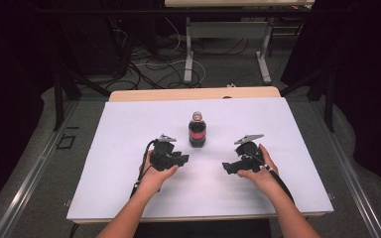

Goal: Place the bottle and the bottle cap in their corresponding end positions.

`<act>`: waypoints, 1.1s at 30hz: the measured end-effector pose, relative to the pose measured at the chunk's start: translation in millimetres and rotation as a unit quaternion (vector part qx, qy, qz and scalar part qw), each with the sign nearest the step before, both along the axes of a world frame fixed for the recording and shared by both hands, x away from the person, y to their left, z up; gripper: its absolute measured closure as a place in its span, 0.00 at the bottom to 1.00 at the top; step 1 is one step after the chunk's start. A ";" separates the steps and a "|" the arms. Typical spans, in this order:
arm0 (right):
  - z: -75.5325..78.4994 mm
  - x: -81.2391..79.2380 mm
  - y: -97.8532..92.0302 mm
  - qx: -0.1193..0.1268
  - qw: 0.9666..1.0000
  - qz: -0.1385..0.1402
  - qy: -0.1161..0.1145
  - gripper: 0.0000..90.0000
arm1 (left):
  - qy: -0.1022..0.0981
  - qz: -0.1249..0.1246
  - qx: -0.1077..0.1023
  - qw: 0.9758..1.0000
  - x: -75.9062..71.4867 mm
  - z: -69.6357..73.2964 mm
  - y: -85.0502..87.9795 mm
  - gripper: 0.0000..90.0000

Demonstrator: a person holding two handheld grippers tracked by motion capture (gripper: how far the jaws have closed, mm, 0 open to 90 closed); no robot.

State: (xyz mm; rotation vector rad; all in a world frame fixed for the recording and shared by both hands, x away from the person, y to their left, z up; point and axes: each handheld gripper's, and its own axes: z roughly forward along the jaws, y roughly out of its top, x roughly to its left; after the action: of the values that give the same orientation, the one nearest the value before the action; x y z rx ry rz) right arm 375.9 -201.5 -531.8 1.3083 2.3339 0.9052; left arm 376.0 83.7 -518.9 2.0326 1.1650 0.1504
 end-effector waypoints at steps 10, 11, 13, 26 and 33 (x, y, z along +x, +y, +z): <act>2.0 -0.2 -9.1 0.017 1.000 -0.008 0.001 0.00 | -0.011 -0.015 -0.011 1.000 4.9 -8.4 -19.4 0.69; 2.3 -0.2 -10.0 0.017 1.000 -0.007 0.000 0.00 | -0.010 -0.020 -0.006 1.000 5.5 -8.8 -20.2 0.69; 3.2 -0.9 -10.5 0.020 1.000 -0.010 -0.001 0.00 | -0.013 -0.020 -0.008 1.000 6.2 -11.1 -23.7 0.69; 1.9 -0.7 -12.8 0.017 1.000 -0.017 -0.004 0.00 | -0.010 -0.041 0.000 0.999 2.9 -27.5 -45.0 0.69; 1.8 -0.9 -13.1 0.024 1.000 -0.014 -0.002 0.00 | -0.003 -0.052 0.018 0.998 -1.5 -33.2 -52.6 0.69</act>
State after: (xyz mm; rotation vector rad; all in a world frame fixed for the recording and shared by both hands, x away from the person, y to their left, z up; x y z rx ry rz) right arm 375.0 -214.6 -530.0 1.3543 2.2986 0.9586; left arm 374.5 31.1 -552.1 2.1186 1.0576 0.1260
